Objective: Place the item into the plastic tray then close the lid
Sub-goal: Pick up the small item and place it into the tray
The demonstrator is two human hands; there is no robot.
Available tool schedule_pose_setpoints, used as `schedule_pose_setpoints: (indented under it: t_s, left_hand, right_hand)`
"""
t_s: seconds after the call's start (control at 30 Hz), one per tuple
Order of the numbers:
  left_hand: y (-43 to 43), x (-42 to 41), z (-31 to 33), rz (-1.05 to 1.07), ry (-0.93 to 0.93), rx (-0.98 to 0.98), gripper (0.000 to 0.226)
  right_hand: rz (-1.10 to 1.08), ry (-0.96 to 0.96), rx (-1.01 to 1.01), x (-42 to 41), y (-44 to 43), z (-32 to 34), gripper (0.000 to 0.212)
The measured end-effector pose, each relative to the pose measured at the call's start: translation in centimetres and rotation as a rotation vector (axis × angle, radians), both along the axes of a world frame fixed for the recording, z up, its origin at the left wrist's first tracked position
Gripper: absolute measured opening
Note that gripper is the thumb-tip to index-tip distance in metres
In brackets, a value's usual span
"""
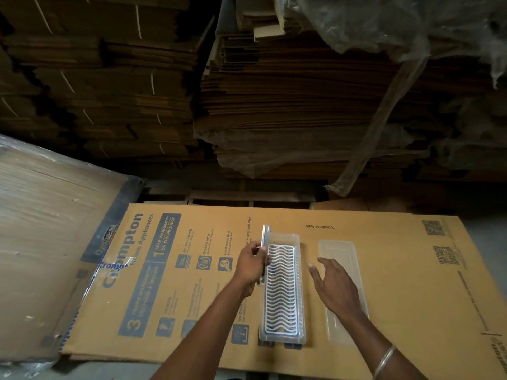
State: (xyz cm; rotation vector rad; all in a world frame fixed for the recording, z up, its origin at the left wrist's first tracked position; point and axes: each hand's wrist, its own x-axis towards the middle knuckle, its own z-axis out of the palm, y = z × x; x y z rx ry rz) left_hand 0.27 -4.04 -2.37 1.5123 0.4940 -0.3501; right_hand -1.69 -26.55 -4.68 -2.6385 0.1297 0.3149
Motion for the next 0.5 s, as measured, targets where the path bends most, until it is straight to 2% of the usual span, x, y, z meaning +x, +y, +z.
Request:
schedule_pose_setpoints:
  t_s: [0.17,0.3,0.4,0.5]
  left_hand:
    - [-2.4,-0.2,-2.2,-0.124,0.052,0.457,0.015]
    - [-4.3,0.4,-3.4,-0.390,0.041,0.771,0.017]
    - [-5.5,0.3,-4.0,-0.548,0.057,0.909,0.021]
    - [-6.2,0.2,-4.8,-0.612,0.113,0.961,0.035]
  right_hand:
    - [-0.091,0.041,-0.010,-1.6,-2.4,-1.2,0.063]
    - [-0.139,0.071,-0.011,-2.8,-3.7,-1.7,0.062]
    - [-0.171,0.084,-0.010,-3.7,-4.4,-2.1,0.060]
    - [-0.189,0.112,-0.039,-4.4,-5.0,-2.5,0.057]
